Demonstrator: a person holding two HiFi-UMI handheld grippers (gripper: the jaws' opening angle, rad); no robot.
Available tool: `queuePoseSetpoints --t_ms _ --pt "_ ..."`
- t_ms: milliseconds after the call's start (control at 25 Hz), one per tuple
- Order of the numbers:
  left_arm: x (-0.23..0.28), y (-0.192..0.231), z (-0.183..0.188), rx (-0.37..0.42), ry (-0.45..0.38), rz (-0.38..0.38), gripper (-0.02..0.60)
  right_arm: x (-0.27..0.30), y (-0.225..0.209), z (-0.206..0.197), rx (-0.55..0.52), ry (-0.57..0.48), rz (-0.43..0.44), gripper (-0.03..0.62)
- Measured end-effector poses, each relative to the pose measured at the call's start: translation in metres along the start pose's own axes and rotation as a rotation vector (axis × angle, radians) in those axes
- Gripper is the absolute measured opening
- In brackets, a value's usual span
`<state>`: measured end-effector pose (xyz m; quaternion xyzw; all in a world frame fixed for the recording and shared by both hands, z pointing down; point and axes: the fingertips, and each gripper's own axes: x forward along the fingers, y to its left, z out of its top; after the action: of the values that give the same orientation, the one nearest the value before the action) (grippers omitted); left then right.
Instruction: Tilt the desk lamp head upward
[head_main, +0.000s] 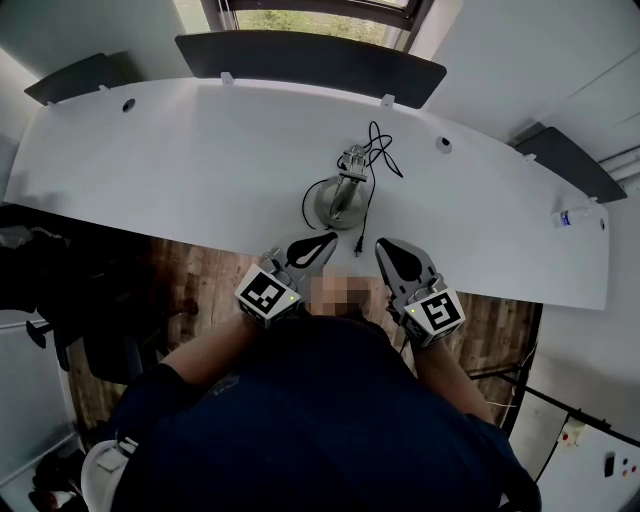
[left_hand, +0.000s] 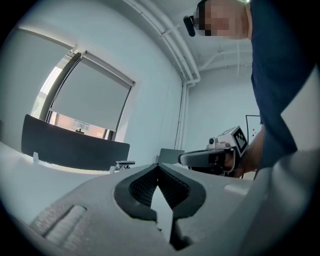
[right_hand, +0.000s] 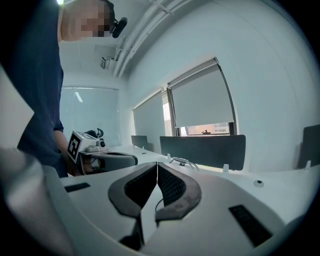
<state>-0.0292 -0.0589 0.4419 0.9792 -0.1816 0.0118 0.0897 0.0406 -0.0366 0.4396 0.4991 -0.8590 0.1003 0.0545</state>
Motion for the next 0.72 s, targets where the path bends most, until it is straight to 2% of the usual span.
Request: queuePoseSetpoints --t_ms 560,720 --pt "0.052 0.052 -0.031 0.004 0.09 0.123 0.008 0.058 -0.064 -0.003 -0.034 0.063 0.122 0.012" --pt "0.067 0.064 -0.046 0.001 0.112 0.152 0.008 0.075 -0.08 -0.008 -0.01 0.089 0.156 0.012"
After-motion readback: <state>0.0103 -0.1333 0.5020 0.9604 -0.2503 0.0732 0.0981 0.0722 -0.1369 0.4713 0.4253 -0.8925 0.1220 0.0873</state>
